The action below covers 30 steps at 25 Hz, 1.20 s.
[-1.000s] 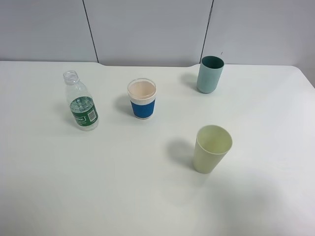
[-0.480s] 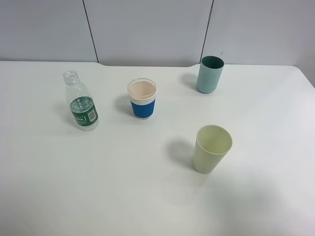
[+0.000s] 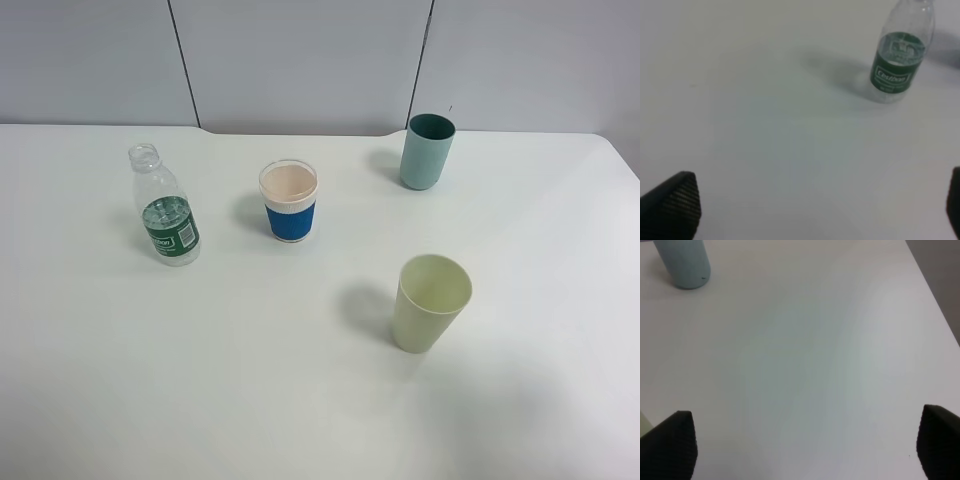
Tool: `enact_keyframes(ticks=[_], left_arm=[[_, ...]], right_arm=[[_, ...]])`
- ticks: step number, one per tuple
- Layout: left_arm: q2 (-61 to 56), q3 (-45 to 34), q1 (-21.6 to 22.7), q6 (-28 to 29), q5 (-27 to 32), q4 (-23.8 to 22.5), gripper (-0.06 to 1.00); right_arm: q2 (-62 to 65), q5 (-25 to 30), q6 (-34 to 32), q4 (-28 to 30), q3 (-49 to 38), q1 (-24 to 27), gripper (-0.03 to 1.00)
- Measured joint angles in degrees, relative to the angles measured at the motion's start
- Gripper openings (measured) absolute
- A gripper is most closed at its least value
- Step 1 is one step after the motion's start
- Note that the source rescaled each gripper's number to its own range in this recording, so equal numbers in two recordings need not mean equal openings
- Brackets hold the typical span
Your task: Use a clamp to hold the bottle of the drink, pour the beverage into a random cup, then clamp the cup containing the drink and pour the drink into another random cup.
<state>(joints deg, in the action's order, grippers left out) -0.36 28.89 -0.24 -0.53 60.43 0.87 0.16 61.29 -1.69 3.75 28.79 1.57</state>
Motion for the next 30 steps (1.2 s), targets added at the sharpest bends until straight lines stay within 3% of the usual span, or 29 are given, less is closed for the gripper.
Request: enact_keyframes(ticks=[30], left_arm=[[0.00,0.00,0.00,0.00,0.00,0.00,1.00]], right_arm=[[0.00,0.00,0.00,0.00,0.00,0.00,0.70]])
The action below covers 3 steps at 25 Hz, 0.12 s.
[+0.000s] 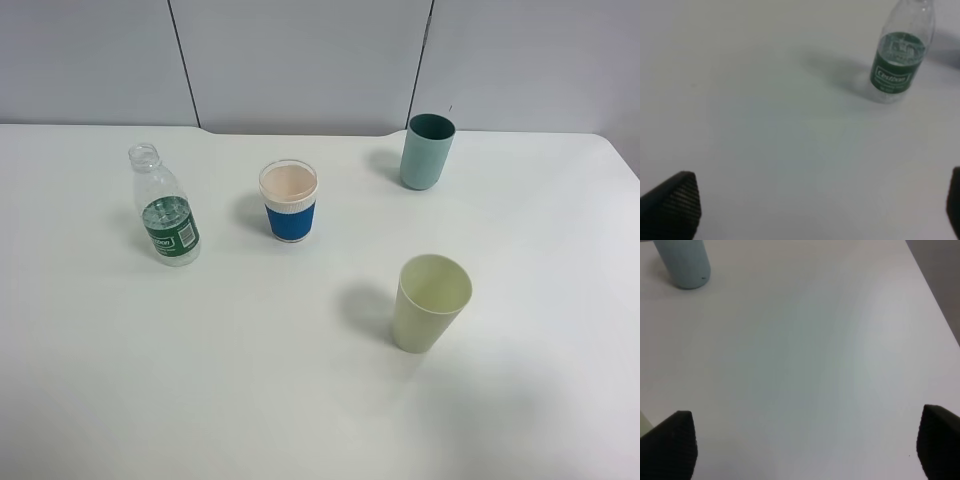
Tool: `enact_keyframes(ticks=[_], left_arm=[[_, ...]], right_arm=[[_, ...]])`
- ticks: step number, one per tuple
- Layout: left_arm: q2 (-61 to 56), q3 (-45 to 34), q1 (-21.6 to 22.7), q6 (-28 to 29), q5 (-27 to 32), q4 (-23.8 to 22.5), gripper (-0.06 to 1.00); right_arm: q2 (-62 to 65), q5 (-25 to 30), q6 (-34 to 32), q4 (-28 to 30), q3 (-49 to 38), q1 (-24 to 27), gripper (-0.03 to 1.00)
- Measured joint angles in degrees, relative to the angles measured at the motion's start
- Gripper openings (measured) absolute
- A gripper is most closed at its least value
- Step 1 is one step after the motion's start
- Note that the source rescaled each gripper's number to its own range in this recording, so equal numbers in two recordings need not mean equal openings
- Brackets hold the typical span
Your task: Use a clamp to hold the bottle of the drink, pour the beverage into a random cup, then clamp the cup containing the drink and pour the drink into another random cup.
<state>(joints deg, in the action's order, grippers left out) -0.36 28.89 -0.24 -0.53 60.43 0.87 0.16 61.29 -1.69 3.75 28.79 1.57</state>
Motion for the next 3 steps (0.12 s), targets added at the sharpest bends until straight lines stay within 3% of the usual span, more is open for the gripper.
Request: enact_keyframes(ticks=[3], left_arm=[[0.00,0.00,0.00,0.00,0.00,0.00,1.00]], right_arm=[[0.00,0.00,0.00,0.00,0.00,0.00,0.70]])
